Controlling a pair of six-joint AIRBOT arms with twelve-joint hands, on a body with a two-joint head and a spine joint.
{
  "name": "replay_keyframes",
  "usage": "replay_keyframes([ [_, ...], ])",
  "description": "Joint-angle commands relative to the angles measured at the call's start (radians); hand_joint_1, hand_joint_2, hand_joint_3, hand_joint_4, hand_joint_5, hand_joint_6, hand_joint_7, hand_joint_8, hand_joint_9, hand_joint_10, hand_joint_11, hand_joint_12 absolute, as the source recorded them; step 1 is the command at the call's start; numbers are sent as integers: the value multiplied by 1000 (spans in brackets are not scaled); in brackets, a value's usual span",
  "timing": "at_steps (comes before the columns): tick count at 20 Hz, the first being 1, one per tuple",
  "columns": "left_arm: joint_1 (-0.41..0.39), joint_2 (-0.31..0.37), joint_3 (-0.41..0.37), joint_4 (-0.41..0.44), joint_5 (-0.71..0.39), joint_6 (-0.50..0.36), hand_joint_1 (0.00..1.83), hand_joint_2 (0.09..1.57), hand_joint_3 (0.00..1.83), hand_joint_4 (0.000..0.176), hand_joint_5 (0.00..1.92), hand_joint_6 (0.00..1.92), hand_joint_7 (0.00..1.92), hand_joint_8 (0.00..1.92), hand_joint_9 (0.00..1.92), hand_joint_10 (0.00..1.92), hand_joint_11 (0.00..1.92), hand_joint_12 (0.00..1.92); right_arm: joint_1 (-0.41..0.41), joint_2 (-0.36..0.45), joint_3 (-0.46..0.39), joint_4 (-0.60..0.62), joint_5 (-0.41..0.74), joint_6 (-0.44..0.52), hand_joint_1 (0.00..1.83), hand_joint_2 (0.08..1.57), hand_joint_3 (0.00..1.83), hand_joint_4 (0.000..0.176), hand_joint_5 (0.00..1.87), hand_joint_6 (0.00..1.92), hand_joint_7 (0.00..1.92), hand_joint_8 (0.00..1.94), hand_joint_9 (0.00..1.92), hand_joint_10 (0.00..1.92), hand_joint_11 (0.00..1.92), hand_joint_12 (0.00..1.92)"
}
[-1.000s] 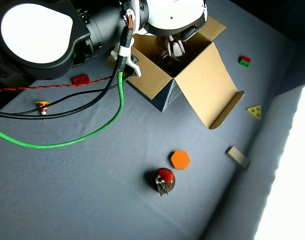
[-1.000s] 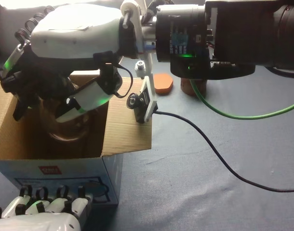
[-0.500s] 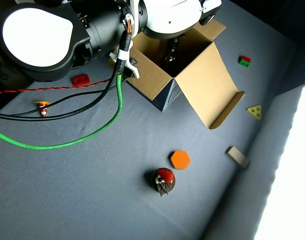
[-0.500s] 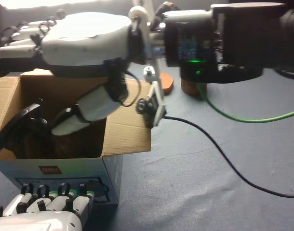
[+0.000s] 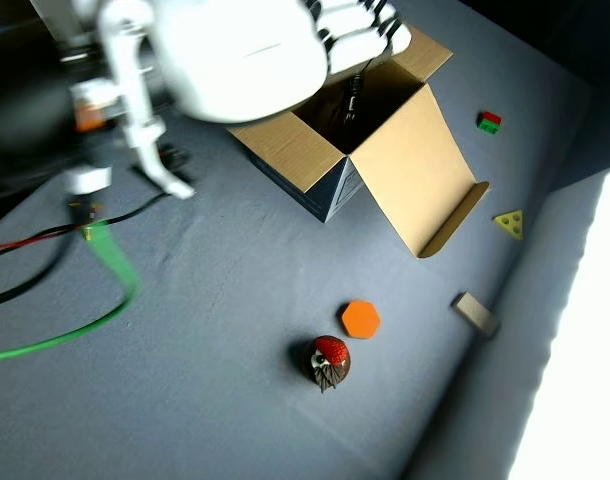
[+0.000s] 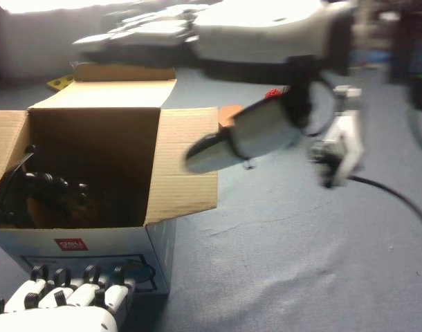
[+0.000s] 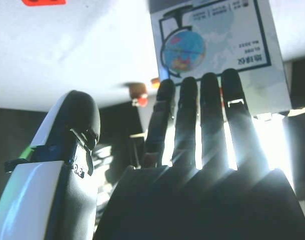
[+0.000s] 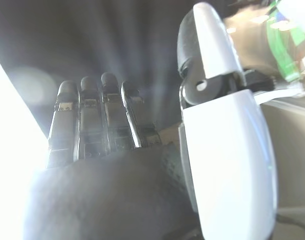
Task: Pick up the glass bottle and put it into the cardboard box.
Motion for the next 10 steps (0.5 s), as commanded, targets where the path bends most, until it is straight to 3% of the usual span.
replay_keyframes([
  [1,-3,-6,2,83,-47,-2,228,1288,0,0,195,5,200,3,177,2,0,681,30,43,-56,34,-98,-20,862,1056,0,0,6,52,89,49,0,221,0,111],
  [2,-3,-6,2,86,-47,-2,230,1287,0,0,195,5,200,3,178,2,0,682,53,103,-133,34,-227,-43,853,1054,0,0,6,54,91,48,0,224,0,116],
  [6,-1,-6,2,88,-49,-2,220,1289,0,0,193,2,195,0,174,1,0,654,132,220,-297,47,-572,-34,716,1090,0,0,25,77,120,44,0,280,0,176],
  [9,-4,-4,-1,76,-50,-2,212,1292,1,0,203,6,207,7,181,5,0,641,133,302,-388,184,-695,-66,562,1152,0,0,25,130,133,26,0,275,0,143],
  [10,-25,0,-5,25,-53,-2,242,1286,0,0,291,18,338,14,281,21,0,761,126,317,-406,227,-707,-65,364,1226,0,0,153,286,311,92,68,471,0,812],
])
